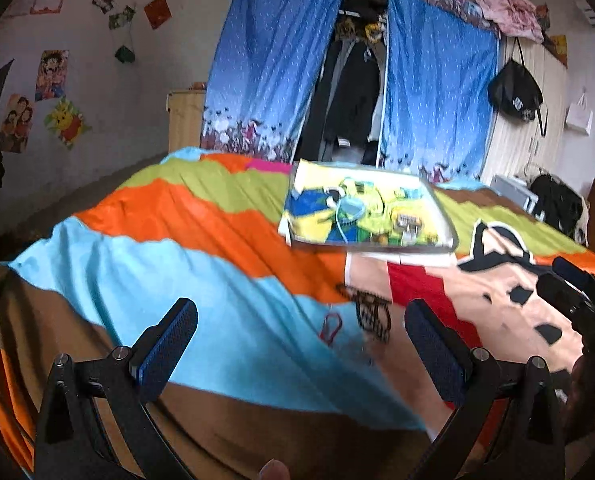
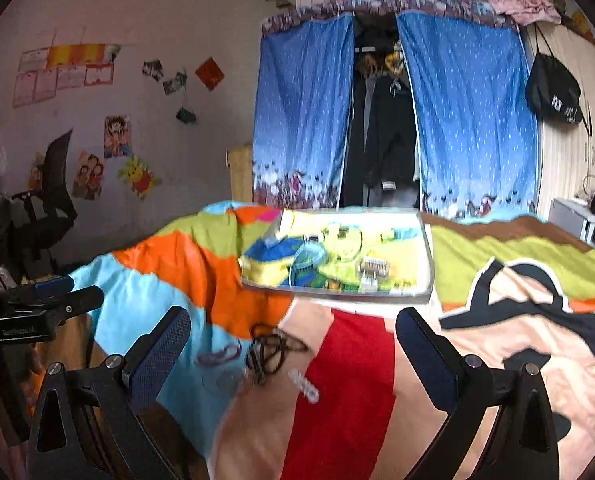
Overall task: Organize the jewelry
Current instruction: 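Lift both tools from the tray and return toward the pile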
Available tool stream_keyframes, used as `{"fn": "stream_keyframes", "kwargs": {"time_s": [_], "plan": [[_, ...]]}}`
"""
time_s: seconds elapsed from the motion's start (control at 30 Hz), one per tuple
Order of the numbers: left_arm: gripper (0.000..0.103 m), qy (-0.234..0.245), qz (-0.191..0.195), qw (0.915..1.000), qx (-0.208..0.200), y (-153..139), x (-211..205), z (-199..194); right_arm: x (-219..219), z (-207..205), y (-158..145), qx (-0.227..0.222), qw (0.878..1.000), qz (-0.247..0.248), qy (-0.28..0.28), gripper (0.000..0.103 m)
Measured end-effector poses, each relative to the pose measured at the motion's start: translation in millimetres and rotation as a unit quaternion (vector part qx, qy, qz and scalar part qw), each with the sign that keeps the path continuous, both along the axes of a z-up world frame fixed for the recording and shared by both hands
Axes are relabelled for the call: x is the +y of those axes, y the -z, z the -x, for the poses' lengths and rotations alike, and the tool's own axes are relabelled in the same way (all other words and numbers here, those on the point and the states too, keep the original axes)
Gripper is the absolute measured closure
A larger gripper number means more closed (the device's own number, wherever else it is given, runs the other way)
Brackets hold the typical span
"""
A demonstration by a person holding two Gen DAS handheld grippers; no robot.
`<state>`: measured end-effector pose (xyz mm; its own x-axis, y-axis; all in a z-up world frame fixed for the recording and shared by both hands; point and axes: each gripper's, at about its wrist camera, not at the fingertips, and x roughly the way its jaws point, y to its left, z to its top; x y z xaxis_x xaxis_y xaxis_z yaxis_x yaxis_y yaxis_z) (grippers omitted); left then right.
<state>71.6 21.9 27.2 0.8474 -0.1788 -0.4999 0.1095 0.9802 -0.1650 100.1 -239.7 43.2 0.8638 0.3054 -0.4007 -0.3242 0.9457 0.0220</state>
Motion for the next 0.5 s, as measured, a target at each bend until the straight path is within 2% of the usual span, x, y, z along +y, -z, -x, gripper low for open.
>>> {"fn": "stream_keyframes", "kwargs": {"time_s": [0.33, 0.5], "plan": [[0.001, 0.051, -0.017, 0.9957, 0.075, 36.0, -7.9, -18.9, -4.8, -12.0, 44.7, 0.082, 0.997, 0.01, 0.013, 0.0], [0.001, 0.065, -0.035, 0.9923, 0.1, 50.6, -13.8, -27.9, -10.5, -20.7, 64.1, 0.113, 0.993, 0.015, 0.014, 0.0]]}}
